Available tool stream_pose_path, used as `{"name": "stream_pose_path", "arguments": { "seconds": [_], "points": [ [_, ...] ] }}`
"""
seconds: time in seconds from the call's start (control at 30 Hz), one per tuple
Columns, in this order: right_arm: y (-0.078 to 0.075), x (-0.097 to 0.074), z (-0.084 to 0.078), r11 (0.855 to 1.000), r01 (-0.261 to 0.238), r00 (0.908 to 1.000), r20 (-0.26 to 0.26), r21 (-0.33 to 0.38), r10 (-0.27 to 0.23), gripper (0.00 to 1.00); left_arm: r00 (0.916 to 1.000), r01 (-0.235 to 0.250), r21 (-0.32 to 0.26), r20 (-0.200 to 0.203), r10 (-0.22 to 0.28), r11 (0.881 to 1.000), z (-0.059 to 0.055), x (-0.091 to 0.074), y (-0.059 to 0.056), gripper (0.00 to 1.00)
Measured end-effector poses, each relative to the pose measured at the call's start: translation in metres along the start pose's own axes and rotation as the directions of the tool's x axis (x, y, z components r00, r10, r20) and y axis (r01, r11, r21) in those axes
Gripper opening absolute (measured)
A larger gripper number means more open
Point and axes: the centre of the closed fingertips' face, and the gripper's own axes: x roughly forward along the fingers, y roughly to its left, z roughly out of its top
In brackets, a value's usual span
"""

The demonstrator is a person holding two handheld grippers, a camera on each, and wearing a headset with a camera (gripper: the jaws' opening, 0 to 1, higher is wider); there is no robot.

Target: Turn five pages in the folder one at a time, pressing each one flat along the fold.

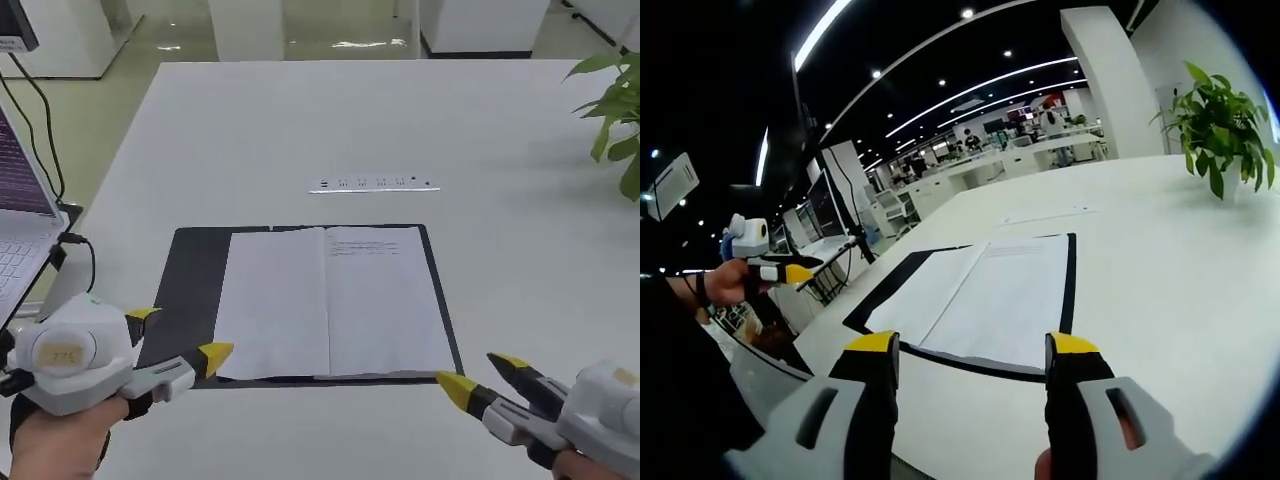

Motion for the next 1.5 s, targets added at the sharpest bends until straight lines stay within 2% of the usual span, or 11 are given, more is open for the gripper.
{"name": "stream_pose_path", "arguments": {
  "seconds": [0.13,0.37,0.47,0.6,0.87,1.1,1.33,1.5],
  "points": [
    [-0.001,-0.001,-0.001,1.000,0.005,1.0000,0.000,0.007,-0.005,0.59,0.9995,0.027,0.018,-0.020,-0.027,0.999,-0.002,0.007,-0.006,0.64],
    [-0.001,-0.003,0.001,1.000,0.010,0.9999,0.009,0.012,-0.010,0.60,0.9978,0.063,0.020,-0.021,-0.063,0.998,0.002,0.017,-0.019,0.65],
    [-0.001,-0.004,0.004,1.000,0.008,0.9999,0.014,0.016,-0.009,0.60,0.9966,0.078,0.025,-0.028,-0.077,0.997,0.001,0.022,-0.023,0.64],
    [-0.001,-0.007,0.006,1.000,0.011,0.9997,0.021,0.020,-0.011,0.60,0.9941,0.103,0.031,-0.038,-0.102,0.994,0.000,0.028,-0.035,0.64],
    [-0.001,-0.010,0.005,0.999,0.001,0.9998,0.018,0.034,-0.002,0.61,0.9866,0.158,0.058,-0.051,-0.155,0.986,0.003,0.041,-0.059,0.65],
    [-0.003,-0.010,0.003,0.999,-0.004,1.0000,0.006,0.036,0.004,0.61,0.9817,0.187,0.068,-0.049,-0.184,0.980,0.011,0.057,-0.068,0.65],
    [-0.004,-0.005,0.008,1.000,-0.017,0.9999,0.004,0.026,0.016,0.62,0.9765,0.211,0.076,-0.058,-0.207,0.974,0.012,0.073,-0.083,0.65],
    [-0.007,-0.002,0.009,0.999,-0.022,0.9998,0.000,0.025,0.022,0.62,0.9710,0.236,0.083,-0.061,-0.231,0.968,0.016,0.084,-0.099,0.65]
  ]
}}
